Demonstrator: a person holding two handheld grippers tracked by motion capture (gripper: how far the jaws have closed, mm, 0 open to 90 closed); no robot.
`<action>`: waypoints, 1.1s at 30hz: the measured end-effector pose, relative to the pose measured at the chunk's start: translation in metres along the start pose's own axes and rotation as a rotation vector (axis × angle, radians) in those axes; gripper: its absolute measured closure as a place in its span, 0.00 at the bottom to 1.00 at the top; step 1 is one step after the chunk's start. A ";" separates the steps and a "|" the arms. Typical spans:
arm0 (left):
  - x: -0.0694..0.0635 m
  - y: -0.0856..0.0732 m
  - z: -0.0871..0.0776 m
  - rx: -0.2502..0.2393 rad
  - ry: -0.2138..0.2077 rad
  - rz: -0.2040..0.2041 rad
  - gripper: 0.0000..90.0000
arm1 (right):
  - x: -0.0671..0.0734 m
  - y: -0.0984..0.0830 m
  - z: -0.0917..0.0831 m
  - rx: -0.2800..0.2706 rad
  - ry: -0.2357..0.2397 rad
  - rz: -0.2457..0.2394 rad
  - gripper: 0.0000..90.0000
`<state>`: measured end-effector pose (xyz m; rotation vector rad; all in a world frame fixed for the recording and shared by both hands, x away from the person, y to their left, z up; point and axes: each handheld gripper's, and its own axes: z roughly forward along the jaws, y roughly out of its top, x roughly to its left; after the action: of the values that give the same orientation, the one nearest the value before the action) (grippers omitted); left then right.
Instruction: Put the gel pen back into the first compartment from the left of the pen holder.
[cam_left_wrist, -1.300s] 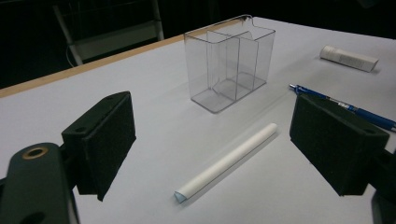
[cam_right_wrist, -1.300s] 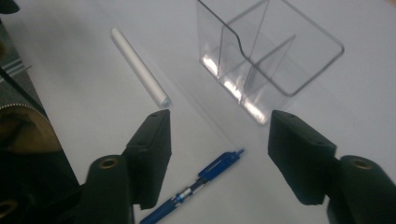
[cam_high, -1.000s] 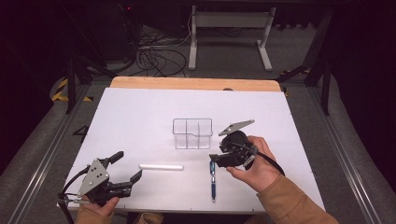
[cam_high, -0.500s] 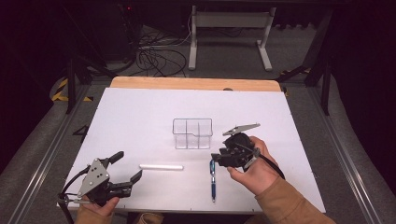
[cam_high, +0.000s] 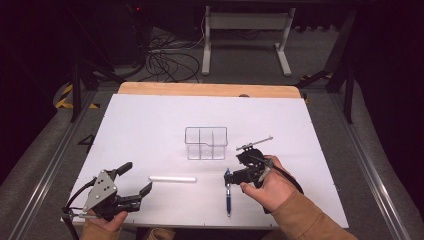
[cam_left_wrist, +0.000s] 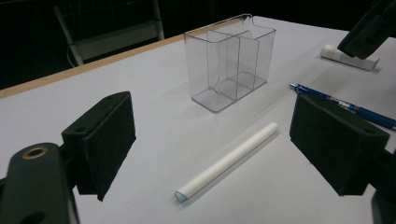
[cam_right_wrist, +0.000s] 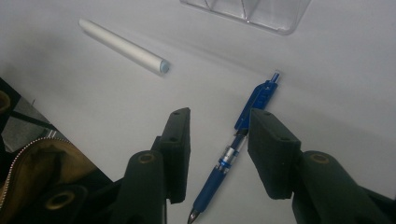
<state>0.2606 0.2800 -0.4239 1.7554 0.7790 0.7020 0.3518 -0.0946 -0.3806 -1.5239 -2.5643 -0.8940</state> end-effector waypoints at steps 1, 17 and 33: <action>0.000 0.000 0.000 0.000 0.000 0.002 0.17 | 0.000 -0.001 0.002 0.007 0.002 0.009 0.64; 0.000 0.000 0.000 0.001 0.000 0.002 0.17 | -0.003 -0.009 0.022 0.150 -0.010 0.115 0.70; 0.000 0.000 0.000 0.001 0.000 0.000 0.17 | 0.005 -0.016 0.030 0.156 -0.076 0.151 0.77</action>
<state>0.2606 0.2796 -0.4240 1.7565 0.7800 0.7013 0.3440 -0.0819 -0.4118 -1.7071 -2.4597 -0.6167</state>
